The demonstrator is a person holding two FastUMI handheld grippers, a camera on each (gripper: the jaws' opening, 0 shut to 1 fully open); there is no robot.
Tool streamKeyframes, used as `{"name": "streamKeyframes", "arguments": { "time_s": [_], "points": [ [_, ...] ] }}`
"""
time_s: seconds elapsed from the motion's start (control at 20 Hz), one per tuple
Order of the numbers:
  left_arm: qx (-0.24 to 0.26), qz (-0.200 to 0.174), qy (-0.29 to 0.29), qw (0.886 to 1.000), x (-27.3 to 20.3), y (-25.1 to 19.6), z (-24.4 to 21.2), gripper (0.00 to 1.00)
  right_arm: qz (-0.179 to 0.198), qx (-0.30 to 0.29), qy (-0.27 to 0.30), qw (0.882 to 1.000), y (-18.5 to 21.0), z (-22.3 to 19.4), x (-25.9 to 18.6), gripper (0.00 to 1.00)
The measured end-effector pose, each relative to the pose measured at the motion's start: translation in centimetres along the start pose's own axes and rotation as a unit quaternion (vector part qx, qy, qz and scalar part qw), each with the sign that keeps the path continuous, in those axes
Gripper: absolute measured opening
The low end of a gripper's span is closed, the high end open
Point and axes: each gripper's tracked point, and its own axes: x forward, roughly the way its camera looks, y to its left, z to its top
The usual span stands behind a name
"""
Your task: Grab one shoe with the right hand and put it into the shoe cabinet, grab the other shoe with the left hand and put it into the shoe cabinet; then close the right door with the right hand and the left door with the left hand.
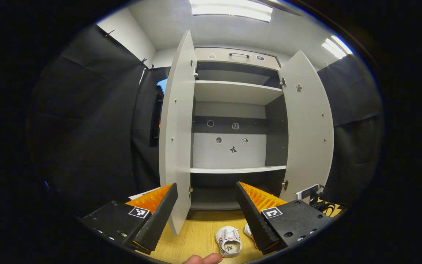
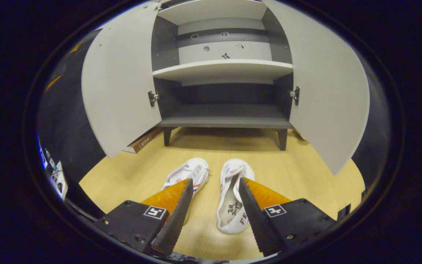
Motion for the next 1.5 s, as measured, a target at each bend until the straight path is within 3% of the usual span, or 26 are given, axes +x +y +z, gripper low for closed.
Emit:
{"name": "streamKeyframes", "arguments": {
  "time_s": [0.3,0.5,0.65,0.7,0.75,0.8,0.9,0.95,1.0,1.05,1.25,1.5],
  "points": [
    [-0.001,0.010,0.008,1.000,0.3,1.1,-0.8,0.95,-0.006,0.011,0.045,0.999,-0.5,-2.6,3.4,0.83],
    [-0.003,0.013,0.014,1.000,0.7,1.4,-1.5,0.95,-0.003,0.023,0.066,0.998,-0.6,-3.2,5.7,0.76],
    [-0.003,0.018,0.018,1.000,0.8,1.7,-1.7,0.95,-0.005,0.036,0.077,0.996,-0.8,-3.2,7.3,0.55],
    [-0.003,0.019,0.020,1.000,1.0,1.8,-1.9,0.95,-0.009,0.038,0.079,0.996,-0.9,-3.3,7.9,0.60],
    [-0.004,0.021,0.021,1.000,1.1,1.9,-2.1,0.95,-0.011,0.040,0.080,0.996,-1.0,-3.4,8.3,0.48],
    [-0.003,0.022,0.022,1.000,1.2,2.1,-2.2,0.95,-0.018,0.039,0.082,0.996,-1.3,-3.4,8.6,0.53],
    [-0.002,0.026,0.024,0.999,1.4,2.5,-2.5,0.95,-0.030,0.034,0.083,0.995,-1.8,-3.5,9.7,0.27],
    [-0.001,0.028,0.027,0.999,1.4,2.6,-2.6,0.95,-0.026,0.035,0.085,0.995,-1.6,-3.6,10.0,0.25],
    [-0.001,0.028,0.029,0.999,1.3,2.6,-2.7,0.95,-0.022,0.035,0.086,0.995,-1.6,-3.6,10.4,0.11],
    [0.000,0.028,0.030,0.999,1.3,2.6,-2.8,0.95,-0.025,0.034,0.084,0.996,-1.9,-3.6,10.7,0.15],
    [-0.001,0.026,0.035,0.999,1.5,2.4,-3.2,0.95,-0.022,0.034,0.068,0.997,-2.2,-3.1,11.0,0.06],
    [-0.006,0.014,0.033,0.999,1.7,1.4,-3.5,0.95,-0.033,-0.010,-0.017,0.999,-2.8,1.5,8.2,0.04]
  ]
}}
